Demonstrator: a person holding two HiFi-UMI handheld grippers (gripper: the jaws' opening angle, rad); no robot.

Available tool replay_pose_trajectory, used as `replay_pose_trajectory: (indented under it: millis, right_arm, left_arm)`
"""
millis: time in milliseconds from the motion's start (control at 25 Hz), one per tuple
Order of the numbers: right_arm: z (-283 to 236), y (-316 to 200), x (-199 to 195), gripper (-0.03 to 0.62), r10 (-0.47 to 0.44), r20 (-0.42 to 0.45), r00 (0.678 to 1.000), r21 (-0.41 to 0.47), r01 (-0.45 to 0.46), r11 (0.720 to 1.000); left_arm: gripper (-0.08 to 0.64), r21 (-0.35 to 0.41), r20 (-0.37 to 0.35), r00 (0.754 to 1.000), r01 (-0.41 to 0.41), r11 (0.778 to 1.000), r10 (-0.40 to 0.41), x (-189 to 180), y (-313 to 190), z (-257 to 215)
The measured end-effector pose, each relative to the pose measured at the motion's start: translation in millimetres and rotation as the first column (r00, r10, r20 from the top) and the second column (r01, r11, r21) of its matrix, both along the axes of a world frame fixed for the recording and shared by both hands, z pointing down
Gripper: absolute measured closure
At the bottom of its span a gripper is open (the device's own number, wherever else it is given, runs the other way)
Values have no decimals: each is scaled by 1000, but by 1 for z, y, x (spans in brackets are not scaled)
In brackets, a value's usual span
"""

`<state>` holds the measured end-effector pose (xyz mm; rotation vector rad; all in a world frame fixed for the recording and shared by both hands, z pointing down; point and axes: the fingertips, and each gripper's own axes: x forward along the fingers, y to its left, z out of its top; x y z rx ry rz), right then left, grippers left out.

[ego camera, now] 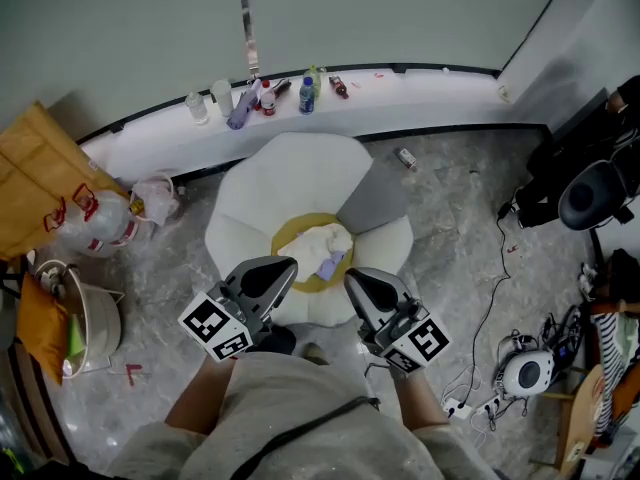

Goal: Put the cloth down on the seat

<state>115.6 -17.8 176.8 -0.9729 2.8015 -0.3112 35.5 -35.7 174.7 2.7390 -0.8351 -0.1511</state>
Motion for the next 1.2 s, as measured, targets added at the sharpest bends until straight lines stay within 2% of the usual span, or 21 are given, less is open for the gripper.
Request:
replay_pose_trajectory:
  millis: [320, 1200]
  right_arm:
    - [-8, 10, 1, 575, -28, -3, 1000, 12, 28, 1000]
    - [9, 5, 10, 575, -27, 30, 999, -47, 28, 998]
  left_arm:
    - [546, 21, 25, 1000, 1, 1000, -2, 5, 3, -7]
    - [546, -44, 53, 998, 22, 999, -20, 0, 7, 13]
